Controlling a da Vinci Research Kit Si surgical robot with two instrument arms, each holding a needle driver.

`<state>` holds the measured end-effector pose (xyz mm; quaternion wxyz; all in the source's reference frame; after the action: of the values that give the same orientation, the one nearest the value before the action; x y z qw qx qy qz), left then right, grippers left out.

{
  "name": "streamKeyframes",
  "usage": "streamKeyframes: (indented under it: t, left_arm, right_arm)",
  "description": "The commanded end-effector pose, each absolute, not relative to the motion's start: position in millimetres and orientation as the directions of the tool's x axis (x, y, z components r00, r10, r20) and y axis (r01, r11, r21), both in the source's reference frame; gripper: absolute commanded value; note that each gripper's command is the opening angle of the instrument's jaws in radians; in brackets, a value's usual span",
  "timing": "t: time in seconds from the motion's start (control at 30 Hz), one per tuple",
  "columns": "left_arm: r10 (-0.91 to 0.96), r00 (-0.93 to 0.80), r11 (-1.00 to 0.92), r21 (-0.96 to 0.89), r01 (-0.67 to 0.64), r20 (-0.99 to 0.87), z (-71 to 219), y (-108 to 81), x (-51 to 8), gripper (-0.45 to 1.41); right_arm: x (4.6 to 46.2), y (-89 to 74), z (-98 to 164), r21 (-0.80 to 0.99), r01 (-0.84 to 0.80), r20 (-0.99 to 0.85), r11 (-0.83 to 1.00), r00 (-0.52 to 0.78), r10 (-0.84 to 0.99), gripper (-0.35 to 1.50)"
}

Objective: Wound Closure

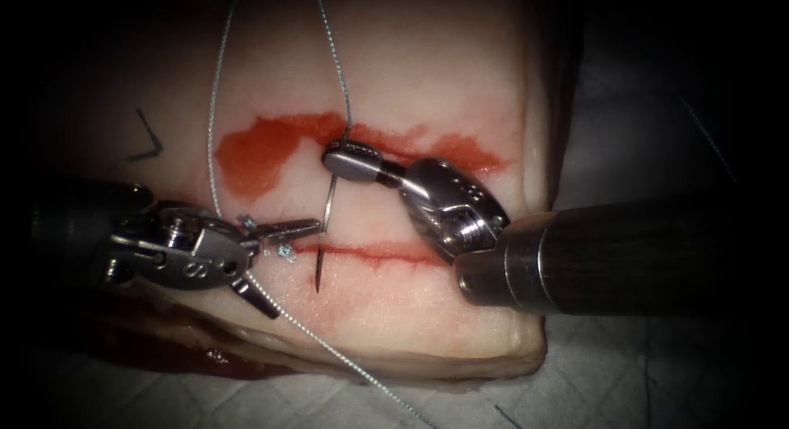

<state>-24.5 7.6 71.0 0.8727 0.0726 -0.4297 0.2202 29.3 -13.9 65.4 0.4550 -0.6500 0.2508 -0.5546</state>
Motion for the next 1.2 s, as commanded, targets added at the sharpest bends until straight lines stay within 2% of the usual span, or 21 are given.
streamKeyframes:
  t: [0.03, 0.27, 0.57, 0.67, 0.73, 0.83, 1.0, 1.03, 1.07, 1.1, 1.13, 1.2]
  left_arm:
    - [0.333, 0.534, 0.89, -0.073, -0.449, 0.777, 71.5, 7.7, -25.0, 0.78]
    - [0.38, 0.501, 0.874, -0.125, -0.47, 0.777, 71.7, 8.0, -26.0, 0.66]
    - [0.395, 0.425, 0.872, -0.187, -0.452, 0.815, 72.3, 7.4, -26.7, 0.39]
    - [0.378, 0.42, 0.878, -0.175, -0.446, 0.825, 72.3, 7.4, -26.7, 0.21]
    - [0.37, 0.414, 0.881, -0.172, -0.441, 0.832, 72.3, 7.4, -26.7, 0.01]
    - [0.346, 0.414, 0.887, -0.15, -0.437, 0.842, 72.5, 7.1, -26.7, -0.45]
    - [0.254, 0.445, 0.913, -0.062, -0.402, 0.859, 73.1, 6.4, -26.7, -0.45]
    - [0.189, 0.468, 0.928, -0.001, -0.373, 0.864, 73.2, 6.0, -26.6, -0.45]
    - [0.189, 0.468, 0.928, -0.001, -0.373, 0.864, 73.2, 6.0, -26.6, -0.45]
    - [0.168, 0.474, 0.931, 0.018, -0.364, 0.864, 73.4, 5.7, -26.7, -0.45]
    - [0.139, 0.472, 0.934, 0.042, -0.354, 0.871, 73.6, 5.6, -26.9, -0.45]
    - [0.075, 0.444, 0.938, 0.088, -0.336, 0.893, 74.1, 5.3, -27.2, -0.45]
  right_arm:
    - [30.3, -14.1, 65.7, -0.873, 0.171, 0.487, -0.457, 0.259, -0.834, -0.35]
    - [30.7, -14.5, 65.3, -0.89, 0.16, 0.455, -0.427, 0.27, -0.848, -0.35]
    - [30.8, -14.7, 65.2, -0.893, 0.158, 0.45, -0.422, 0.271, -0.851, -0.35]
    - [30.8, -14.7, 65.2, -0.893, 0.159, 0.45, -0.422, 0.271, -0.851, -0.35]
    - [30.8, -14.7, 65.2, -0.895, 0.157, 0.445, -0.417, 0.272, -0.853, -0.35]
    - [30.8, -14.8, 65.1, -0.895, 0.157, 0.445, -0.417, 0.272, -0.853, -0.35]
    - [30.9, -15.0, 64.8, -0.879, 0.175, 0.476, -0.443, 0.273, -0.836, -0.35]
    - [31.2, -15.1, 64.5, -0.829, 0.251, 0.557, -0.5, 0.286, -0.78, 0.04]
    - [31.2, -15.1, 64.5, -0.829, 0.251, 0.557, -0.5, 0.286, -0.78, 0.04]
    - [31.5, -15.1, 64.3, -0.788, 0.31, 0.611, -0.531, 0.291, -0.736, 0.49]
    - [31.8, -15.1, 64.0, -0.736, 0.358, 0.672, -0.575, 0.277, -0.687, 0.78]
    - [32.3, -15.3, 63.5, -0.62, 0.443, 0.777, -0.648, 0.233, -0.584, 1.15]
